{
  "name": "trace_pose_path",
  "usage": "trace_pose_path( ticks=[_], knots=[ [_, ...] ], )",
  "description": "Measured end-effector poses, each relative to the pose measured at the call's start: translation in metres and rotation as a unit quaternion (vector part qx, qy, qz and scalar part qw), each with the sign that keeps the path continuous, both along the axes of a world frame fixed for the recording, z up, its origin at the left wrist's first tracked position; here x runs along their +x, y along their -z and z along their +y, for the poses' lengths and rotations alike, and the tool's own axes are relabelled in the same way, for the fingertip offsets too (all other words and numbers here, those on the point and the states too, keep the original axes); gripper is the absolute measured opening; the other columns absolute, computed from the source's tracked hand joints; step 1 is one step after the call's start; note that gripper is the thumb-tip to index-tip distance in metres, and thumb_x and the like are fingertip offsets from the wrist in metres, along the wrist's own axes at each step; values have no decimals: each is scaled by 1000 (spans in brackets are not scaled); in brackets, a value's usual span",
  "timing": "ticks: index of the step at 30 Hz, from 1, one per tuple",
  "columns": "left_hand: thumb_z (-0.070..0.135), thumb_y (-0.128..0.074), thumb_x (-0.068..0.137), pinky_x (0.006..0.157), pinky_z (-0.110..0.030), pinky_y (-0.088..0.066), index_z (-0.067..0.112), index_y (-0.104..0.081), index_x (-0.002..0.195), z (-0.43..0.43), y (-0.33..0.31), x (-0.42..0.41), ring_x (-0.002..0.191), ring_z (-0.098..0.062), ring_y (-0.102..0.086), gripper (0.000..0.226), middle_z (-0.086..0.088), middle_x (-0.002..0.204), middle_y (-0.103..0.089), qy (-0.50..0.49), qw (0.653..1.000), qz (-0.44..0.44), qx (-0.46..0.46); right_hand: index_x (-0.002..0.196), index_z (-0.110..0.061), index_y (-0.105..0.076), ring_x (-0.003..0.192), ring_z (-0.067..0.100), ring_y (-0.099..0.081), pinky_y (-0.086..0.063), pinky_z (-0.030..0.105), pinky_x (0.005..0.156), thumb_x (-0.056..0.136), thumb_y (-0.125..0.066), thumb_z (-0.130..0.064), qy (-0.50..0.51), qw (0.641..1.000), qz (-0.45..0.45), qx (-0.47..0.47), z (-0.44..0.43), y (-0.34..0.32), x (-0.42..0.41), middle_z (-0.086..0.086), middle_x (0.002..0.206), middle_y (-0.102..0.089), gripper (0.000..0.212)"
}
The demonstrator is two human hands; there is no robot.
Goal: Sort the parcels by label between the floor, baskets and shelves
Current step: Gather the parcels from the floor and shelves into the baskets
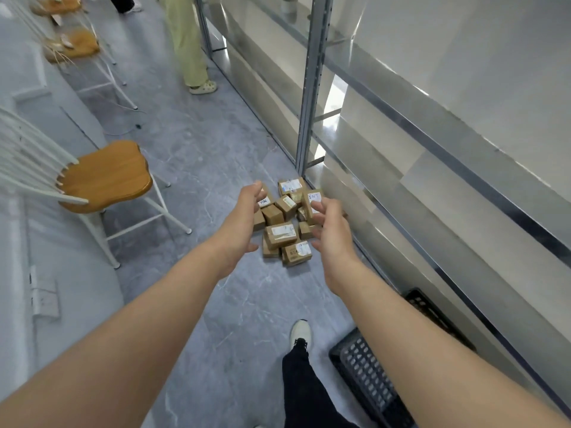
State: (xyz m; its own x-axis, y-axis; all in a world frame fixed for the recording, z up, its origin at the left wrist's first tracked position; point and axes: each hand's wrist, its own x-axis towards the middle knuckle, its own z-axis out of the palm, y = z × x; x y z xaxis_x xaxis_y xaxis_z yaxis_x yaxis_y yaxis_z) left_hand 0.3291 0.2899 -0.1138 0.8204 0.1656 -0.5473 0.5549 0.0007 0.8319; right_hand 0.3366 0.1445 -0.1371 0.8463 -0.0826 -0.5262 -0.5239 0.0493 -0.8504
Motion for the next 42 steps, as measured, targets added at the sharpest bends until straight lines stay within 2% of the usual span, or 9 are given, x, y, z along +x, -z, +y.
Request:
trace_pose_path(
  ticks=[5, 10, 12, 16, 24, 28, 32, 36, 42],
  knots=[
    [65, -29, 100, 115, -55, -35, 33, -49, 148, -9, 28, 89, 142, -24, -39, 60, 5, 156, -42, -12, 999, 40, 2, 107, -26, -73, 110, 24, -67, -49, 38, 86, 98, -45, -56, 5, 1000, 28, -3, -2, 35, 96, 1, 114, -74, 42],
    [61, -28, 102, 95, -40, -43, 32, -50, 145, -20, 44, 160, 89, 0, -50, 56, 12, 125, -53, -16, 999, 45, -21, 113, -9, -67, 84, 13, -56, -44, 32, 75, 109, -43, -42, 13, 999, 47, -10, -14, 53, 172, -8, 90, -61, 41],
    [64, -27, 102, 89, -37, -44, 33, -47, 149, -23, 48, 186, 97, -5, -52, 59, 9, 139, -47, 6, 998, 60, -28, 105, -17, -69, 91, 13, -59, -46, 33, 80, 110, -41, -41, 16, 998, 55, -15, -18, 60, 198, -11, 92, -62, 37],
    [71, -29, 97, 113, -53, -35, 40, -49, 144, -19, 65, 244, 141, -22, -37, 60, 6, 158, -38, 39, 995, 90, -36, 91, -23, -67, 95, 15, -61, -46, 35, 83, 109, -41, -39, 28, 997, 60, -29, -14, 73, 250, -11, 94, -66, 35],
    [70, -28, 98, 118, -52, -32, 47, -53, 130, 7, 128, 375, 134, -19, -45, 46, 14, 136, -54, 102, 983, 142, -61, 113, -9, -64, 95, 13, -59, -45, 29, 78, 112, -37, -38, 78, 991, 88, -57, 22, 128, 369, -9, 97, -65, 39],
    [70, -29, 98, 119, -49, -30, 45, -52, 136, 19, 165, 435, 136, -21, -44, 51, 11, 140, -56, 104, 977, 175, -68, 130, 5, -58, 122, 21, -58, -44, 31, 104, 112, -38, -34, 78, 990, 97, -72, 46, 158, 425, 4, 125, -65, 47],
    [54, -27, 106, 75, -22, -50, 37, -61, 94, 16, 198, 484, 65, 11, -66, 40, 23, 66, -71, 87, 977, 182, -64, 118, -20, -70, 110, 17, -63, -44, 30, 85, 110, -37, -42, 31, 990, 101, -90, 47, 192, 463, -7, 106, -69, 41],
    [56, -27, 105, 102, -38, -40, 43, -62, 104, 3, 251, 523, 88, 0, -60, 38, 23, 91, -67, 48, 980, 177, -80, 108, -29, -75, 112, 17, -68, -51, 40, 102, 106, -34, -49, -11, 988, 94, -119, 34, 241, 497, -5, 111, -74, 46],
    [54, -23, 107, 80, -31, -42, 43, -57, 89, -42, 372, 570, 58, 9, -58, 40, 33, 51, -60, 4, 979, 194, -70, 109, -26, -74, 112, 32, -71, -54, 65, 106, 87, -35, -64, -59, 983, 114, -135, -7, 363, 557, 4, 111, -77, 58]
  ],
)
